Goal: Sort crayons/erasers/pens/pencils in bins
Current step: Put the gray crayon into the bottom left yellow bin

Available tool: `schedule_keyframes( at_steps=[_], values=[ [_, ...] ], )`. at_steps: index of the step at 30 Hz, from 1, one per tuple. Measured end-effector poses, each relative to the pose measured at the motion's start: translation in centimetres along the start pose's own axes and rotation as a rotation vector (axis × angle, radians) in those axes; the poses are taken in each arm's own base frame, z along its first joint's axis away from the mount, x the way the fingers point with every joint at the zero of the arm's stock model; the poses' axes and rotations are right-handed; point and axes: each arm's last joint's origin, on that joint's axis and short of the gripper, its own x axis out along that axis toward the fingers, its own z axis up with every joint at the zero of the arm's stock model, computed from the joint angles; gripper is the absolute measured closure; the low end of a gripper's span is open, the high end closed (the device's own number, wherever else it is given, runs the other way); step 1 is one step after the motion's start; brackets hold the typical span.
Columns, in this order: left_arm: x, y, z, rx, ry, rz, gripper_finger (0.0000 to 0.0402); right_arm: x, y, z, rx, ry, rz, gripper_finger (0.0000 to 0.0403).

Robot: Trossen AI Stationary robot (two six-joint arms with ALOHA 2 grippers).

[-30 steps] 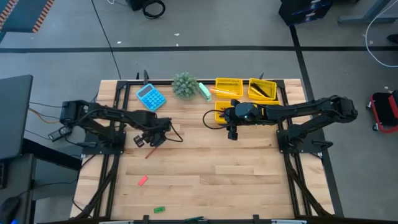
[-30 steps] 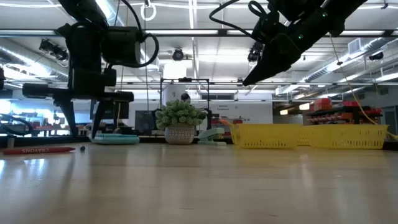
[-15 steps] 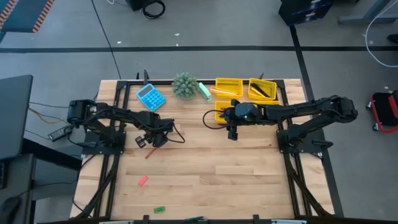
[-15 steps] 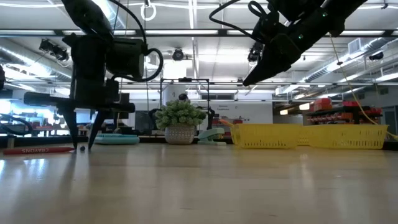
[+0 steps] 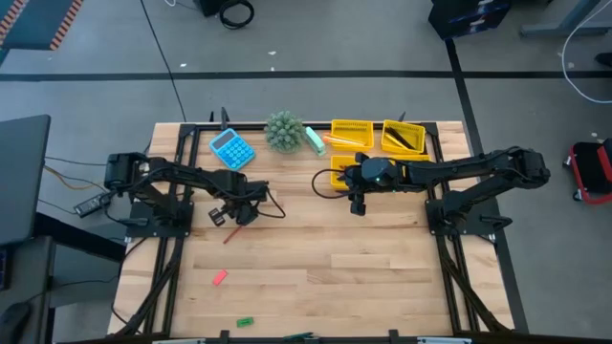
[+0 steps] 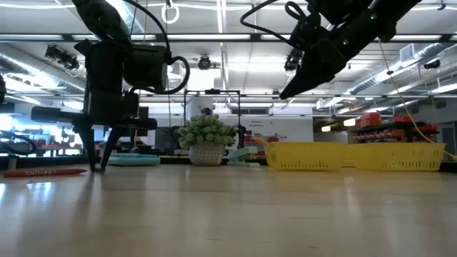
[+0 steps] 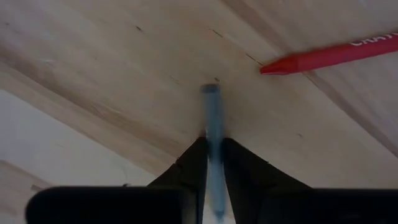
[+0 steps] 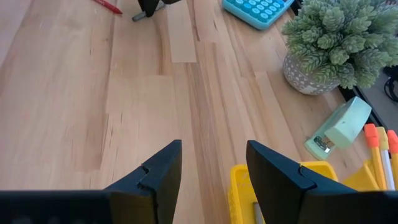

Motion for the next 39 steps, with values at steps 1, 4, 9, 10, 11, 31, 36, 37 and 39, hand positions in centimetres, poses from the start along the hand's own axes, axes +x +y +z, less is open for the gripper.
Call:
schedule_keyframes(
  at_steps=[1, 4, 9, 10, 11, 31, 36, 37, 39],
  values=[
    [0.0, 0.0, 0.0, 0.0, 0.0, 0.001, 0.0348, 0.0, 0.0, 0.0, 0.0, 0.0, 0.0, 0.0217],
    [0.0, 0.0, 0.0, 0.0, -0.001, 0.003, 0.0359, 0.0, 0.0, 0.0, 0.0, 0.0, 0.0, 0.0217],
    [0.0, 0.0, 0.1, -0.009, -0.003, 0.006, 0.0365, 0.0, 0.0, 0.0, 0.003, 0.003, 0.0, 0.0217],
    [0.0, 0.0, 0.1, -0.009, -0.003, 0.006, 0.0363, 0.0, 0.0, -0.1, 0.003, 0.009, 0.001, 0.0217],
    [0.0, 0.0, 0.1, -0.008, -0.003, 0.006, 0.036, 0.0, 0.0, -0.2, 0.002, 0.017, 0.002, 0.0217],
    [-6.7, 5.7, 2.9, -0.069, -0.176, 0.282, 0.0358, -6.1, -1.2, -0.7, 0.14, 0.047, -0.161, 0.0217],
    [-9.6, 8.8, 4.4, -0.159, -0.393, 0.574, 0.037, -9.8, -1.8, -1.4, 0.266, 0.004, -0.223, 0.0217],
    [-10.1, 9.4, 4.7, -0.187, -0.454, 0.62, 0.0371, -10.4, -1.9, -1.6, 0.292, 0.002, -0.232, 0.0217],
    [-11.0, 10.4, 5.4, -0.225, -0.579, 0.678, 0.037, -11.4, -2.0, -2.0, 0.342, 0.004, -0.245, 0.0217]
  ],
)
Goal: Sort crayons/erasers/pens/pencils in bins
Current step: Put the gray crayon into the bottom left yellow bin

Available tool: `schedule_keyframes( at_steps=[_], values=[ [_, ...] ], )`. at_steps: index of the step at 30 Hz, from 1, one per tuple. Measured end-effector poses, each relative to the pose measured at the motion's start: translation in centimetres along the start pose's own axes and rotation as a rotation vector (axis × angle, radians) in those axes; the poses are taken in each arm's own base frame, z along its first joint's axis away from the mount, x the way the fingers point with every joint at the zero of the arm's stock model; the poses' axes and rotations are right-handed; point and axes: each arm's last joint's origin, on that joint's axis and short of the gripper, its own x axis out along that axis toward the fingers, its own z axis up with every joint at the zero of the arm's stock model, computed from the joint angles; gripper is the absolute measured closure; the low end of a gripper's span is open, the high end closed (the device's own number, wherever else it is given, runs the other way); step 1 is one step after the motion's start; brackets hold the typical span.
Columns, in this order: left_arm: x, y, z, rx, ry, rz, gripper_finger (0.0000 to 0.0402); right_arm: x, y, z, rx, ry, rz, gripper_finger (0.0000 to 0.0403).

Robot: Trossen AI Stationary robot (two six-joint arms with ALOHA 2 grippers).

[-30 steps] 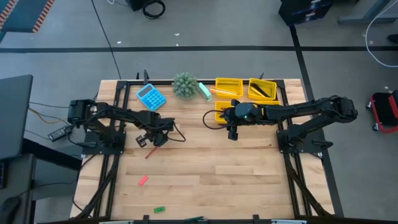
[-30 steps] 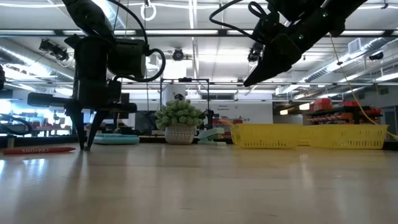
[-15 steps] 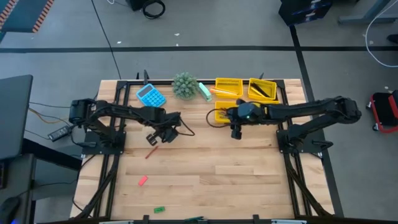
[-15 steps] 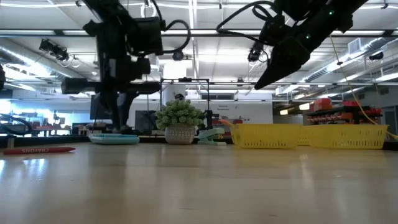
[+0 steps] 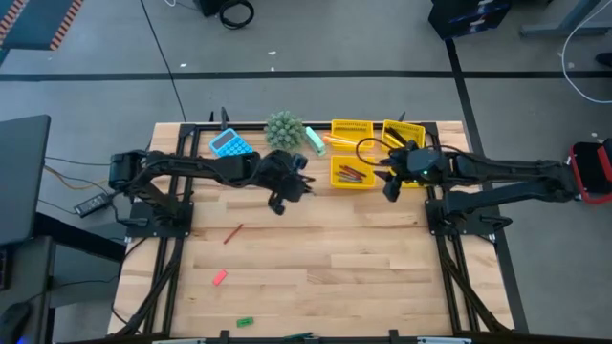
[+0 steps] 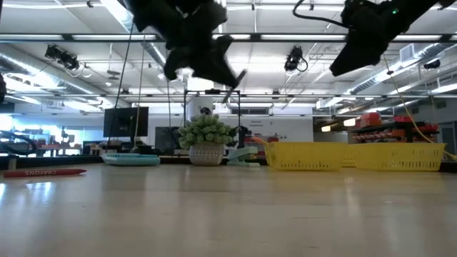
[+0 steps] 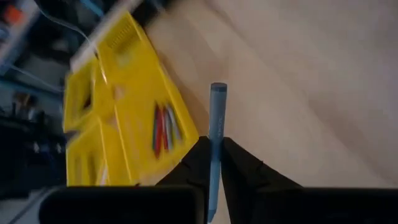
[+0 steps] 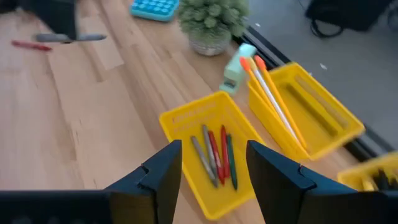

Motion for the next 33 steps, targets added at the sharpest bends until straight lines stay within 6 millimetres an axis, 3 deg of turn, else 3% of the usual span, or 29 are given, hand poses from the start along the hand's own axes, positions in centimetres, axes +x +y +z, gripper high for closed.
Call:
schedule_keyframes(
  at_steps=[3, 9, 16, 23, 33],
  values=[
    [1.3, 0.8, 0.9, -0.057, -0.093, 0.033, 0.036, -0.7, -0.4, -0.4, 0.049, 0.013, -0.016, 0.0217],
    [5.6, 2.2, 1.5, -0.089, -0.078, 0.036, 0.0356, -0.5, -0.4, -0.5, 0.057, 0.026, -0.031, 0.0217],
    [8.7, 6.7, 4.0, -0.1, -0.152, 0.149, 0.0368, 0.0, -0.3, -0.8, 0.081, 0.074, -0.047, 0.0217],
    [11.6, 10.0, 1.3, -0.192, -0.076, 0.178, 0.0353, -0.9, -1.2, -2.2, 0.13, 0.162, -0.166, 0.0217],
    [16.5, 9.5, -0.1, -0.169, -0.053, 0.156, 0.0365, -1.6, -1.9, -2.3, 0.104, 0.108, -0.292, 0.0217]
  ],
)
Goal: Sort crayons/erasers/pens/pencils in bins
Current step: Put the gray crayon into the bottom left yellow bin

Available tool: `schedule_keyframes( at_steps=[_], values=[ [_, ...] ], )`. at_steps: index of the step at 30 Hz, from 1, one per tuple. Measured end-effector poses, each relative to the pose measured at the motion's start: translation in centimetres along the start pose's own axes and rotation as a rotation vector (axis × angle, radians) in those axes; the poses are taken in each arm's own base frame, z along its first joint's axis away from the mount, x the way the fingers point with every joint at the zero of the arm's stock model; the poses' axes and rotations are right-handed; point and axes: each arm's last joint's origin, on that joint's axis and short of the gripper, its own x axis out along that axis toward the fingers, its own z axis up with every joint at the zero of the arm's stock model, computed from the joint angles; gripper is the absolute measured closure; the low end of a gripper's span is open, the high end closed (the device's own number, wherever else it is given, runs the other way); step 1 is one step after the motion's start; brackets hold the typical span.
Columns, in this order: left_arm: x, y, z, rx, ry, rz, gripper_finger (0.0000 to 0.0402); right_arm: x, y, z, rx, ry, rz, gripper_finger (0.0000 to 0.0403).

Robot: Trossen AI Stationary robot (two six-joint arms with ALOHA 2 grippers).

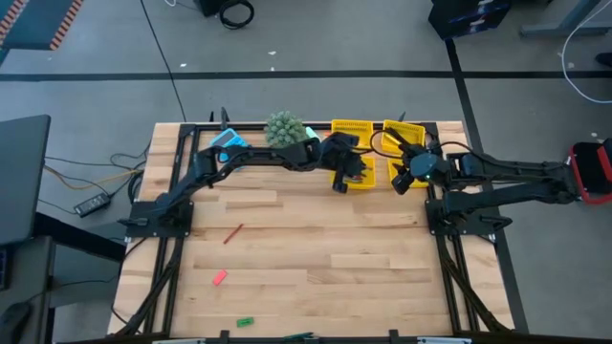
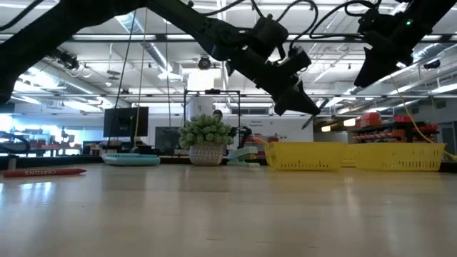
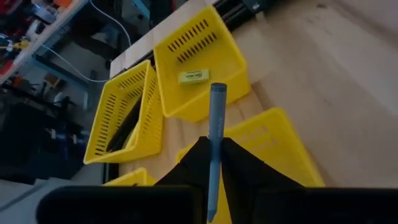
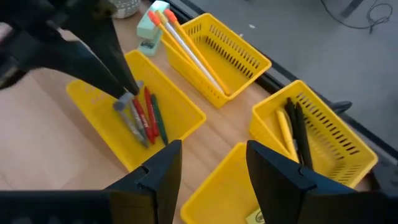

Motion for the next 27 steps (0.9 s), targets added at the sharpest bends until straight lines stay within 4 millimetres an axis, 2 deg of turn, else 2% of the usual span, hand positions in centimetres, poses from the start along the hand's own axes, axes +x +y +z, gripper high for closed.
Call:
schedule_keyframes(
  at_steps=[4, 15, 21, 27],
  values=[
    [0.9, 0.0, -0.6, 0.002, 0.019, -0.008, 0.0355, 0.0, 0.0, 0.0, -0.019, -0.001, -0.003, 0.0217],
    [0.6, -0.2, -1.4, -0.022, 0.101, -0.061, 0.0364, 0.2, 0.1, 0.0, 0.016, -0.01, -0.008, 0.0217],
    [0.6, -0.4, -1.6, -0.101, 0.126, -0.076, 0.0349, 0.6, 0.2, -0.6, 0.032, 0.012, -0.008, 0.0217],
    [0.8, -0.8, -2.2, -0.125, 0.164, -0.101, 0.0354, 0.6, 0.5, -0.1, 0.085, -0.023, 0.044, 0.0217]
  ],
)
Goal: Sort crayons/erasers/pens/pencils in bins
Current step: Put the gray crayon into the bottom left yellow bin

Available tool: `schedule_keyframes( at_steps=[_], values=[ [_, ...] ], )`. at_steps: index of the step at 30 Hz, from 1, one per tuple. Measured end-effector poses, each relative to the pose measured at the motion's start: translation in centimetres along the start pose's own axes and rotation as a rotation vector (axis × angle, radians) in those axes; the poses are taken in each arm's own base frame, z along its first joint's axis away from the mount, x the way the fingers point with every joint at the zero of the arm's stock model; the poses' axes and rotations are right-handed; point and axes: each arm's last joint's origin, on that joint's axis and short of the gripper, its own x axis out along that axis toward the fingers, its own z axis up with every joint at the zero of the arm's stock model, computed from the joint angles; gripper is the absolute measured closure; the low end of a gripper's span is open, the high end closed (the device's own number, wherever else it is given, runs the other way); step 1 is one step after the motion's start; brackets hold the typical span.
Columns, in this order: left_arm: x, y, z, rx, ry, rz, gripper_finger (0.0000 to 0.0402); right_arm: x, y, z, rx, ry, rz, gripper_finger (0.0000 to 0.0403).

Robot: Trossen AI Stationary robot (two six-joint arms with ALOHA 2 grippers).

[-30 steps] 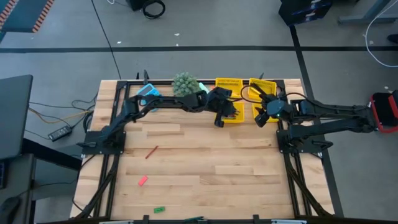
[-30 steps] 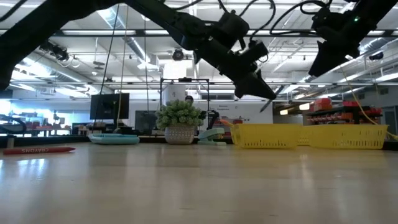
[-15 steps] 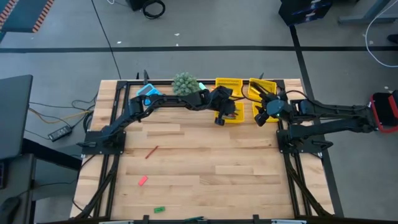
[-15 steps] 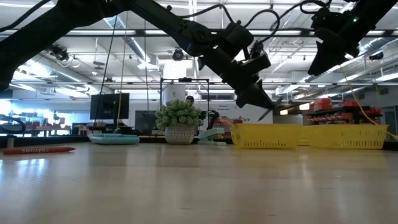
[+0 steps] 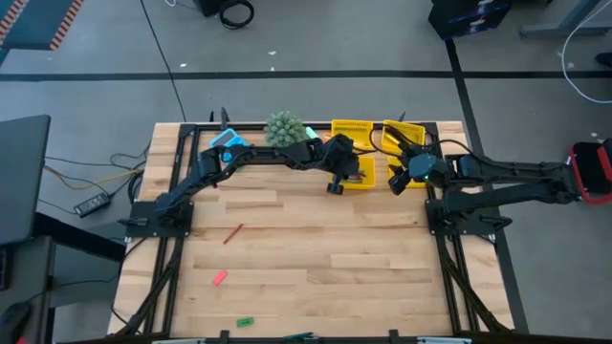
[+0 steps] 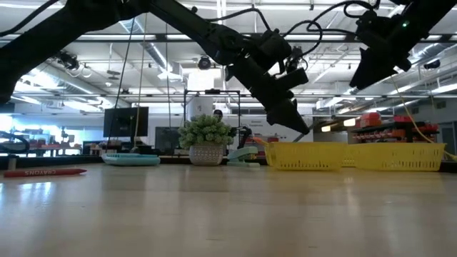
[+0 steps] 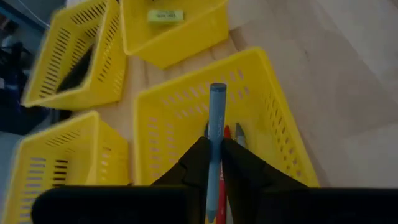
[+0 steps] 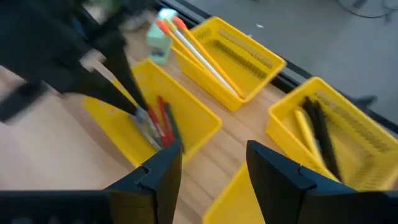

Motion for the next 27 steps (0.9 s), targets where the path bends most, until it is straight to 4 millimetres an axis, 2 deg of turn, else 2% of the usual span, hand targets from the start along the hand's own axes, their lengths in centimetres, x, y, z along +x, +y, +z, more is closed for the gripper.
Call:
schedule_keyframes(
  at_steps=[3, 11, 27],
  values=[
    [0.7, -0.5, -0.8, -0.004, 0.038, -0.024, 0.036, 0.0, 0.3, 0.4, 0.027, -0.018, 0.056, 0.0217],
    [1.6, -1.2, -1.2, -0.014, 0.051, -0.04, 0.0351, 0.0, 0.5, 0.6, 0.036, -0.034, 0.082, 0.0217],
    [1.6, -1.0, -1.3, -0.027, 0.05, -0.036, 0.0346, 0.0, 0.4, 0.7, -0.012, -0.054, 0.046, 0.0217]
  ],
)
